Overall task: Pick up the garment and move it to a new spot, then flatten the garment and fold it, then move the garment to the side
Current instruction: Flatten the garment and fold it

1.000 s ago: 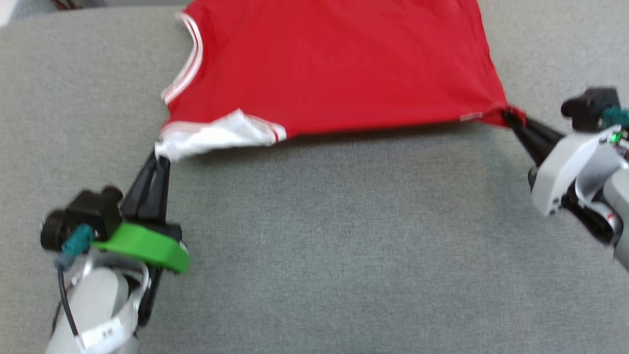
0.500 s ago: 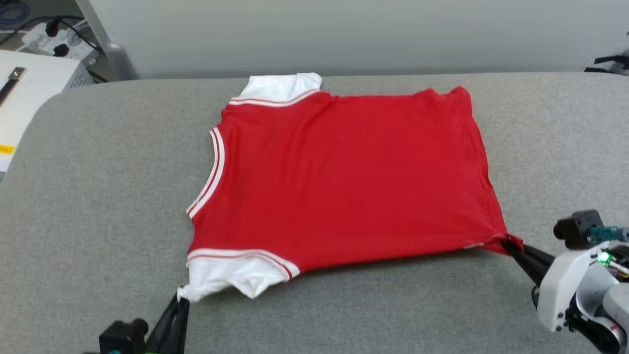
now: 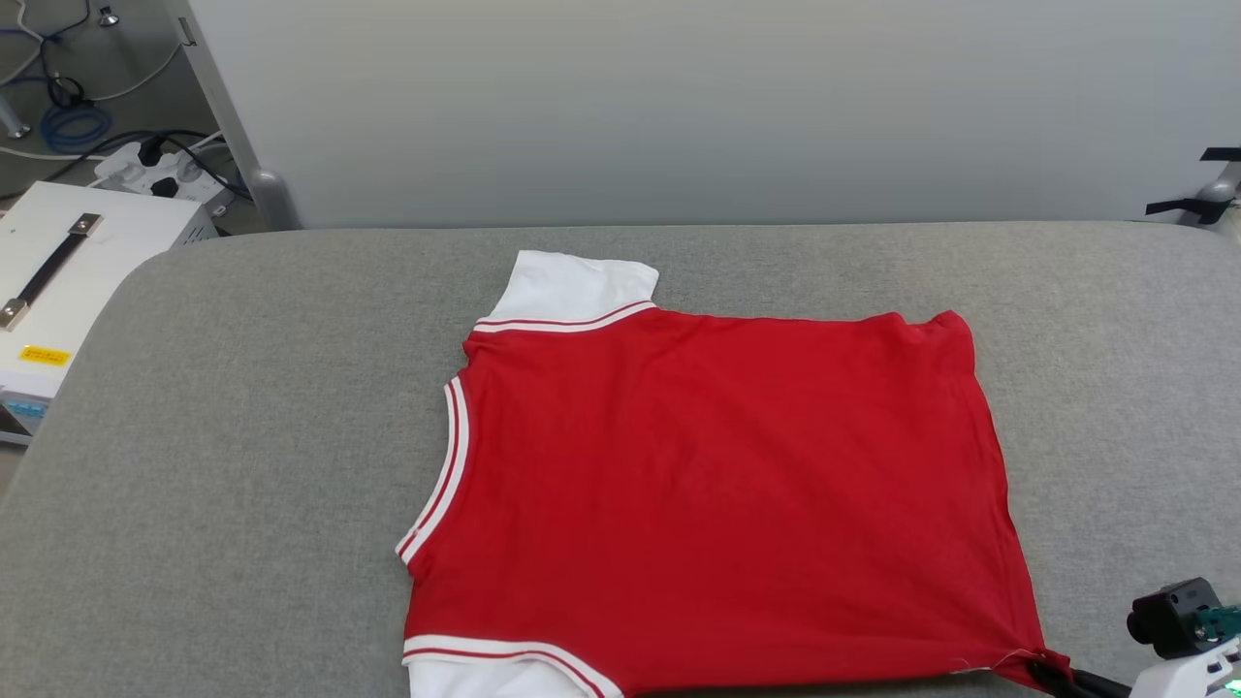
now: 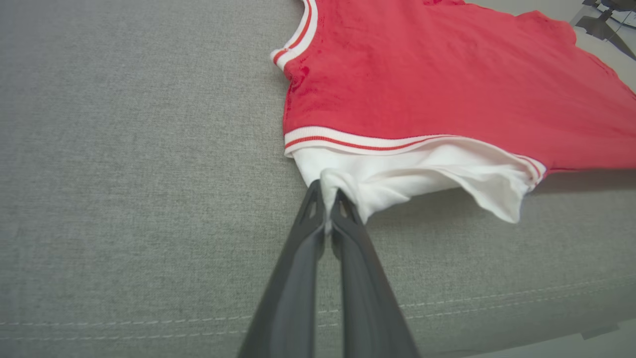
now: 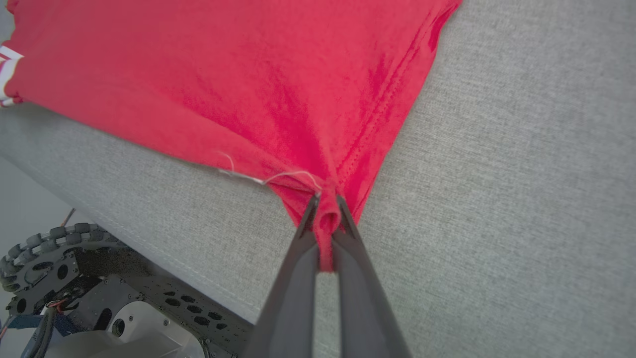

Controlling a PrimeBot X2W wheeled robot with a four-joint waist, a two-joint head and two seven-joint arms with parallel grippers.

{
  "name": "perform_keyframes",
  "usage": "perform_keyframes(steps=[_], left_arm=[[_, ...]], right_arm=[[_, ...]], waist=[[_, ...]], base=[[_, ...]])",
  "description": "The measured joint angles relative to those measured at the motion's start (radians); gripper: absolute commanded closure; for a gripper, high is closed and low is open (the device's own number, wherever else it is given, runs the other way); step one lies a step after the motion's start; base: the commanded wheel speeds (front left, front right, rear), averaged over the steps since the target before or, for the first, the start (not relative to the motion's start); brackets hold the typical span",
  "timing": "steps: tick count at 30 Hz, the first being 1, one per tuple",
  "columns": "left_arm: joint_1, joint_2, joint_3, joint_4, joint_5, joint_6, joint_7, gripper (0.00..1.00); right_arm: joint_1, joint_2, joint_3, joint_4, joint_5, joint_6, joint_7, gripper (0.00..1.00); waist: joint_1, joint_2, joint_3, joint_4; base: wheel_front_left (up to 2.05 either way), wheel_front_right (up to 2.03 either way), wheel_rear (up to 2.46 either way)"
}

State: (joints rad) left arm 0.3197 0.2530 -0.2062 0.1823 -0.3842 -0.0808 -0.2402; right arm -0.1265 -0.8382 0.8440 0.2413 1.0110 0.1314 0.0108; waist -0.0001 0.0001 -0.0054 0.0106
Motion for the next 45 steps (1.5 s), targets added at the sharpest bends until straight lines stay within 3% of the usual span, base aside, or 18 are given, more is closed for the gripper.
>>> perform_keyframes(steps=[10, 21, 35, 45], left_arm=[[-0.024, 0.019, -0.033, -0.011, 0.000, -0.008, 0.023, 1.00], [-0.297, 0.111, -0.055, 0.031, 0.016, -0.038, 0.067, 1.00], [-0.683, 0.180, -0.204, 0.311, -0.067, -0.047, 0.089, 1.00], [-0.839, 0.195, -0.366, 0.514, -0.163, -0.047, 0.013, 1.00]], right_arm=[[0.079, 0.024, -0.147, -0.050, -0.021, 0.000, 0.050, 1.00], [0.021, 0.121, -0.260, -0.085, -0.103, 0.000, 0.131, 1.00], [-0.148, 0.206, -0.324, -0.042, -0.136, 0.000, 0.176, 1.00], [-0.280, 0.269, -0.296, 0.128, -0.183, 0.000, 0.151, 1.00]], waist=[[0.0000, 0.0000, -0.011, -0.004], [0.0000, 0.0000, 0.032, -0.033], [0.0002, 0.0000, 0.190, -0.066], [0.0003, 0.0000, 0.317, -0.076]], base=[[0.00, 0.00, 0.00], [0.00, 0.00, 0.00], [0.00, 0.00, 0.00], [0.00, 0.00, 0.00]])
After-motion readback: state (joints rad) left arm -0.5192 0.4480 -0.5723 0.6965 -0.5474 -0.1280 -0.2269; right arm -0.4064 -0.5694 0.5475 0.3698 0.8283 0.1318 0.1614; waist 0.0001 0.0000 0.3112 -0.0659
